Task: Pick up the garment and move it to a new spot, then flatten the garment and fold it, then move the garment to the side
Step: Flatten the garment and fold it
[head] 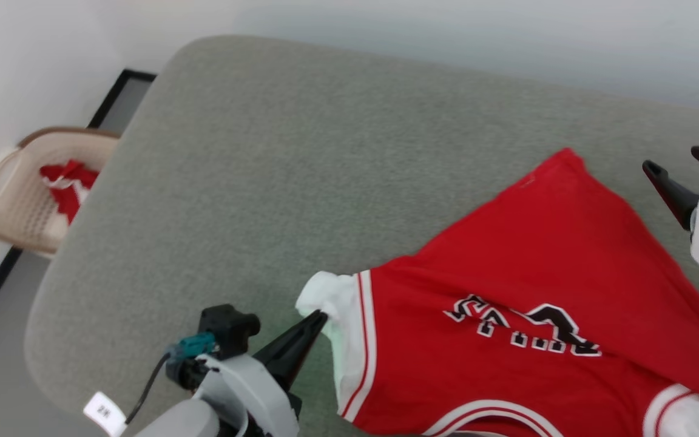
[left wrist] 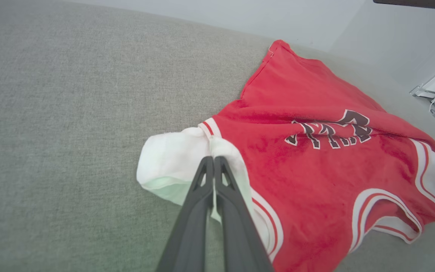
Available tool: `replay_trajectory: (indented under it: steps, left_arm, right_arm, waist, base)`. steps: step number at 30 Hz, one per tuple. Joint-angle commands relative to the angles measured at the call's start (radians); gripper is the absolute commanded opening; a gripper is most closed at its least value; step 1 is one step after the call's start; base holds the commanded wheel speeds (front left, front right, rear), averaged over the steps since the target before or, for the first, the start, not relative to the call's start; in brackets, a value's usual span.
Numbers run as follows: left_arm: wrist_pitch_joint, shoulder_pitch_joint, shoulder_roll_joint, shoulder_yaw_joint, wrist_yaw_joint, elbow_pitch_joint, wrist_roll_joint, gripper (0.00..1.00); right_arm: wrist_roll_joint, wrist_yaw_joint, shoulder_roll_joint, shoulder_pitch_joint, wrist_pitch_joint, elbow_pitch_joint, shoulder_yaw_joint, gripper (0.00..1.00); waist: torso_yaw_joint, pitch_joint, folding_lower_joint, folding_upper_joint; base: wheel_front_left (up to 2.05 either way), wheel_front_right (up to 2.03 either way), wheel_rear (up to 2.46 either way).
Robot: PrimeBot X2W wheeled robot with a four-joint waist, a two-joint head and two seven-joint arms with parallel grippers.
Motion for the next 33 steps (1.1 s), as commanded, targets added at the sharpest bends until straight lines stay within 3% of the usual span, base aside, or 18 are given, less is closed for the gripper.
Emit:
replay_trajectory:
  steps: [1,9,18,24,25,26,27,33]
  left_arm:
    - [-0.003,-0.019,-0.011,-0.005,-0.009,0.010,0.005,0.00]
    - [-0.017,-0.090,-0.073,-0.048,-0.045,0.074,0.010,0.00]
    - [-0.046,-0.147,-0.126,-0.101,-0.057,0.135,-0.008,0.00]
    - [-0.066,-0.168,-0.134,-0.138,-0.058,0.150,-0.033,0.00]
    - [-0.070,-0.170,-0.135,-0.141,-0.058,0.152,-0.039,0.00]
    - [-0.070,-0.173,-0.135,-0.145,-0.058,0.154,-0.043,0.00]
    - [-0.073,-0.175,-0.133,-0.147,-0.058,0.156,-0.049,0.00]
    - [-0.081,-0.178,-0.113,-0.155,-0.058,0.172,-0.073,0.00]
  right_arm:
    - [0.018,-0.001,-0.012,-0.039,-0.015,0.043,0.034,1.00]
    - [0.077,-0.001,-0.051,-0.243,0.007,0.310,0.268,1.00]
    - [0.129,-0.001,-0.105,-0.374,0.035,0.486,0.468,1.00]
    - [0.187,-0.001,-0.101,-0.403,0.106,0.582,0.562,1.00]
    - [0.201,-0.001,-0.102,-0.403,0.129,0.597,0.577,0.93]
    - [0.212,-0.001,-0.104,-0.400,0.153,0.606,0.594,0.35]
    - [0.224,-0.001,-0.107,-0.398,0.175,0.615,0.607,0.00]
    - [0.274,-0.001,-0.130,-0.435,0.191,0.626,0.640,0.00]
  waist:
    - [0.064,0.048,0.0000,-0.0001]
    - [0.149,0.099,0.0000,-0.0001]
    - [0.216,0.145,0.0000,-0.0001]
    - [0.233,0.155,0.0000,-0.0001]
    - [0.234,0.156,0.0000,-0.0001]
    - [0.235,0.156,0.0000,-0.0001]
    - [0.234,0.156,0.0000,-0.0001]
    - [0.213,0.141,0.0000,-0.0001]
  base:
    - [0.00,0.00,0.00]
    - [0.00,0.00,0.00]
    - [0.00,0.00,0.00]
    - [0.00,0.00,0.00]
    - [0.00,0.00,0.00]
    - [0.00,0.00,0.00]
    - [0.00,0.00,0.00]
    - [0.00,0.00,0.00]
